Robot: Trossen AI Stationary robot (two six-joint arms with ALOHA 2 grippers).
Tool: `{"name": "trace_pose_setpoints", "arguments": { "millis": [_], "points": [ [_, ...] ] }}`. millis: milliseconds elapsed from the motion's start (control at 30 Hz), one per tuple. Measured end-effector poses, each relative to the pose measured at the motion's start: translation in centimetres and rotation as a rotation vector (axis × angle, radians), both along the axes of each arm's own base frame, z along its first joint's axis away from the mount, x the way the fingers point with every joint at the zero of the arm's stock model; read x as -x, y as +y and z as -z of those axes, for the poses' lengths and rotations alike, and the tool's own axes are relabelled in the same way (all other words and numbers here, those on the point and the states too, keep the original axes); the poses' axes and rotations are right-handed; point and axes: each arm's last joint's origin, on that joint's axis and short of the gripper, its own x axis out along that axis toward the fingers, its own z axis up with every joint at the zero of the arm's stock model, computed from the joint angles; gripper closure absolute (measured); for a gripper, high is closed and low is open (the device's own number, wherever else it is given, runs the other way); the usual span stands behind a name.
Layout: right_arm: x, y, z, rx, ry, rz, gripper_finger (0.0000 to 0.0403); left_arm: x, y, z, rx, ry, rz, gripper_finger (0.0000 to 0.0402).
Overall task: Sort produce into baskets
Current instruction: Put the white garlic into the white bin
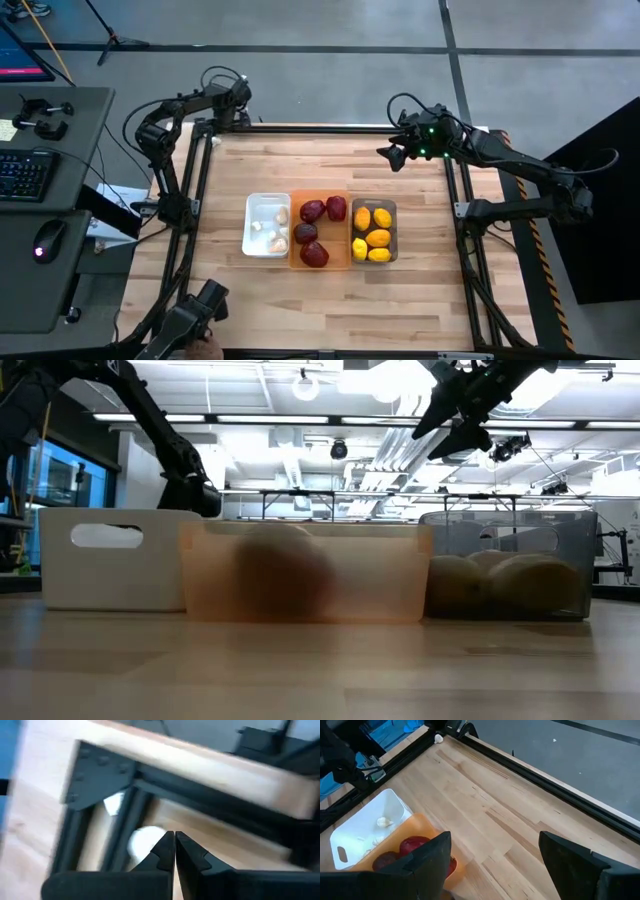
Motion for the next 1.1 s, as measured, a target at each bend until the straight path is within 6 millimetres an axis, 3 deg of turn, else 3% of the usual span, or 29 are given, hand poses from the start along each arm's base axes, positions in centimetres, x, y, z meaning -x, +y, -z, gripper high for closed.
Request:
{"name": "trace_pose_setpoints", "arguments": {
  "millis": [233,400,533,733,1100],
  "points": [
    [0.0,0.0,0.0,0.006,0.002,-0.004,0.0111,0.2,-0.9,1.3,0.053,0.113,0.110,0.0401],
    [-0.2,-0.2,-0.3,0.024,-0.032,-0.002,0.0111,1.2,-0.5,1.6,0.060,0.106,0.077,0.0401],
    [-0.4,-0.3,-0.6,0.047,-0.069,-0.003,0.0111,2.0,-0.2,1.7,0.142,0.045,0.147,0.0401],
    [-0.3,-0.4,-0.5,0.080,-0.029,0.038,0.0111,3.3,0.4,1.3,0.180,-0.058,0.105,0.0401],
    [1.5,-2.1,-1.1,0.205,0.023,0.172,0.0111,1.9,0.4,1.4,0.114,-0.159,-0.004,0.0401]
  ]
}}
